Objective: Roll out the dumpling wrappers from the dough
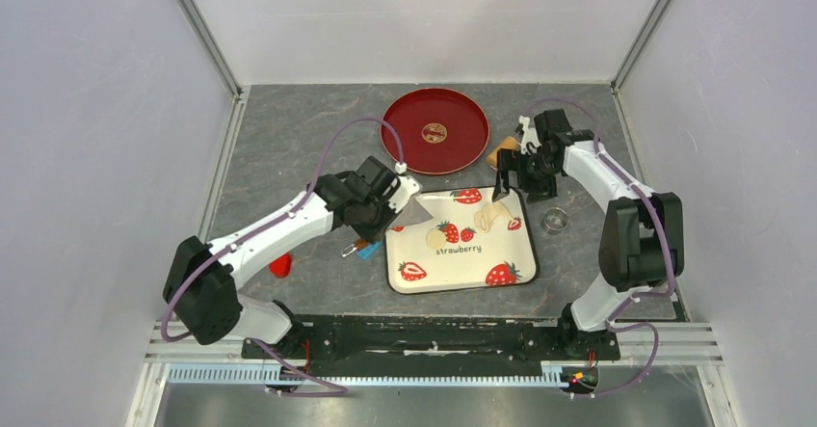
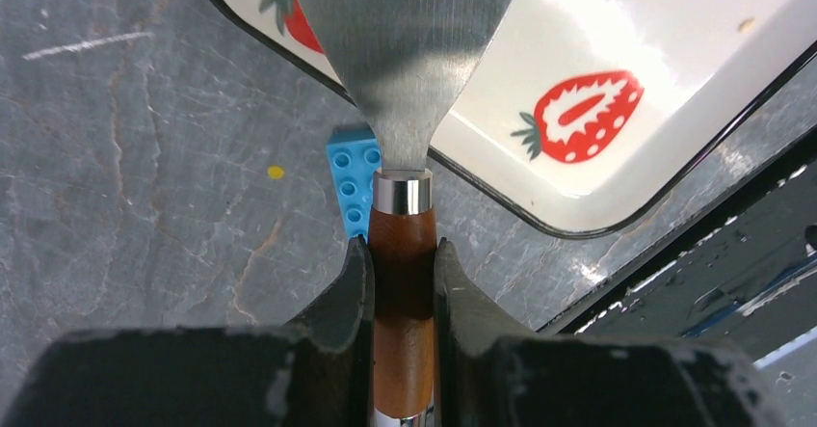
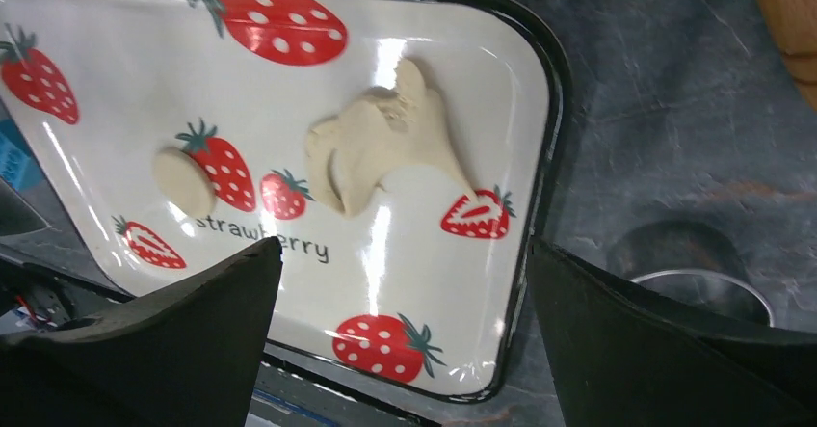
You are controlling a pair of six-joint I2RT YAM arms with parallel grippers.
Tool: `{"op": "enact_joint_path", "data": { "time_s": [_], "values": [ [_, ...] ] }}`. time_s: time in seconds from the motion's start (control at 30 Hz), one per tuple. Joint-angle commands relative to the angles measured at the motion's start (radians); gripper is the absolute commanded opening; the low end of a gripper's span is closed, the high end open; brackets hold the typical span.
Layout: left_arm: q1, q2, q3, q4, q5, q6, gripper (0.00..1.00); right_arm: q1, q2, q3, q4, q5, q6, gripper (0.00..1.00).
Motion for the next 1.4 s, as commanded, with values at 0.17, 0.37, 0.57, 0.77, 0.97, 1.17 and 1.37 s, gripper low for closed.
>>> {"op": "enact_joint_path", "data": {
  "time_s": [0.17, 0.37, 0.57, 0.77, 0.97, 1.17, 1.37],
  "values": [
    [-0.036, -0.019, -0.074, -0.027, -0.085, -0.053, 0.02, -0.098, -0.054, -0.085, -0.065, 0.067, -0.067, 0.98],
    [-0.071, 0.019, -0.065, -0.056, -0.149, -0.076, 0.02, -0.133, -0.049, -0.134, -0.069, 0.051, -0.109, 0.98],
    [-0.083, 0.076, -0.044, -0.065, -0.185, -0.075, 0.02, -0.133, -0.052, -0.168, -0.067, 0.045, -0.121, 0.96],
    [-0.099, 0.136, -0.029, -0.06, -0.184, -0.071, 0.02, -0.133, -0.063, -0.192, -0.062, 0.041, -0.115, 0.96],
    [-0.112, 0.185, 0.002, -0.06, -0.215, -0.062, 0.02, -0.133, -0.088, -0.246, -0.047, 0.042, -0.113, 0.97],
    [-0.114, 0.224, 0.014, -0.056, -0.231, -0.062, 0.02, -0.133, -0.104, -0.236, -0.057, 0.059, -0.117, 0.98],
    [-0.124, 0.248, 0.009, -0.043, -0.224, -0.058, 0.02, -0.132, -0.123, -0.129, -0.115, 0.118, -0.116, 0.98]
  ]
}}
